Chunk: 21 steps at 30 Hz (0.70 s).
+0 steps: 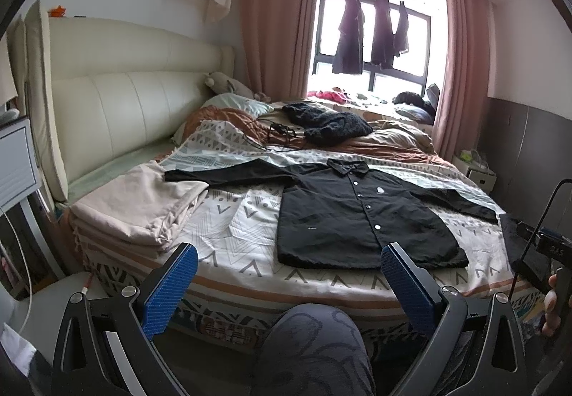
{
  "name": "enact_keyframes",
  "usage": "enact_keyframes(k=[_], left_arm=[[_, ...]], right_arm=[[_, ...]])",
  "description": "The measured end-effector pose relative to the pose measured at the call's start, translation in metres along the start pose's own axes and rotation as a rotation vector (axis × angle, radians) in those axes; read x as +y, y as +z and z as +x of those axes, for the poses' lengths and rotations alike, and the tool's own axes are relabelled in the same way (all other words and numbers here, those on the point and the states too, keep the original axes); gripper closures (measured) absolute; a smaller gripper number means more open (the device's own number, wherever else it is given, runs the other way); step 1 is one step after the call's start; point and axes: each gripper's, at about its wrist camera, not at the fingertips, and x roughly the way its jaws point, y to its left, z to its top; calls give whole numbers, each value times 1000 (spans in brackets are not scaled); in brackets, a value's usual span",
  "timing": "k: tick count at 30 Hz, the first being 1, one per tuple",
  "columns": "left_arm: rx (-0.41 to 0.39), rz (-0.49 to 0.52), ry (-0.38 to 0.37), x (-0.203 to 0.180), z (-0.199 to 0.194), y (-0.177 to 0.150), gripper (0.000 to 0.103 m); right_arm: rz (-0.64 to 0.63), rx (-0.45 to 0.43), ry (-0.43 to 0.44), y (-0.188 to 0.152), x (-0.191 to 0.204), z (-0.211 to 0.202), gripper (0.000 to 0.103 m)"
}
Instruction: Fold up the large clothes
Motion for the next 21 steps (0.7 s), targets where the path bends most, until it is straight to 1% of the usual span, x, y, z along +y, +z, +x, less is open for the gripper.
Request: enact_keyframes(k=[8,14,21], left_arm=[[-1,-4,-2,2,0,0,1],[12,-39,6,6,4,1,1],[31,-44,35,7,19,6,1]], right_arm=[[0,1,6,1,1,-3,0],[-2,7,14,4,4,-2,0],[2,22,51,16,6,15,0]])
